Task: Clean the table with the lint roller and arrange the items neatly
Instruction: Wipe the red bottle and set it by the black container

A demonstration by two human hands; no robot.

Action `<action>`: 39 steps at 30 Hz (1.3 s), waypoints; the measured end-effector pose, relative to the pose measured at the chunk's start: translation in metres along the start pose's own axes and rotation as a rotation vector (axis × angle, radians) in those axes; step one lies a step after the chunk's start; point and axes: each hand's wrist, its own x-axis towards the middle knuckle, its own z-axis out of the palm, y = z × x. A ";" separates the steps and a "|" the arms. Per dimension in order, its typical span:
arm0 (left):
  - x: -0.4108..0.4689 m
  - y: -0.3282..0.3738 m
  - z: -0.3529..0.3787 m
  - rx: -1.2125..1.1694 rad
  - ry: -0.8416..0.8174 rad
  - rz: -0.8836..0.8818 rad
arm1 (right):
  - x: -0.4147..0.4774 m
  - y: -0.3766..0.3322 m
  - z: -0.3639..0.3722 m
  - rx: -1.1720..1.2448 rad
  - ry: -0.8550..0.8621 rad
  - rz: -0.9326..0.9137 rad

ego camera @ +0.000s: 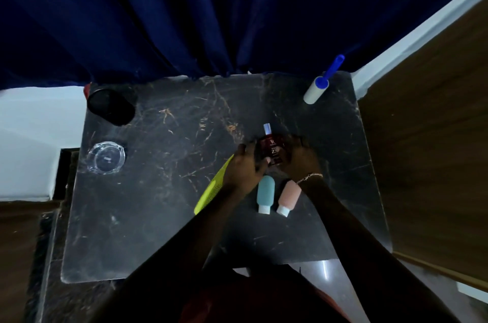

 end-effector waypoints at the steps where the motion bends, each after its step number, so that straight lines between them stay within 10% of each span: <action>1: 0.005 0.007 0.004 -0.058 -0.009 -0.052 | 0.002 0.003 -0.002 0.052 -0.017 0.016; 16: 0.043 0.032 0.022 -0.301 0.021 -0.397 | 0.037 0.009 0.006 0.632 -0.270 0.320; 39: 0.033 -0.024 -0.040 -0.528 0.055 -0.383 | 0.036 -0.062 0.009 0.667 -0.255 0.207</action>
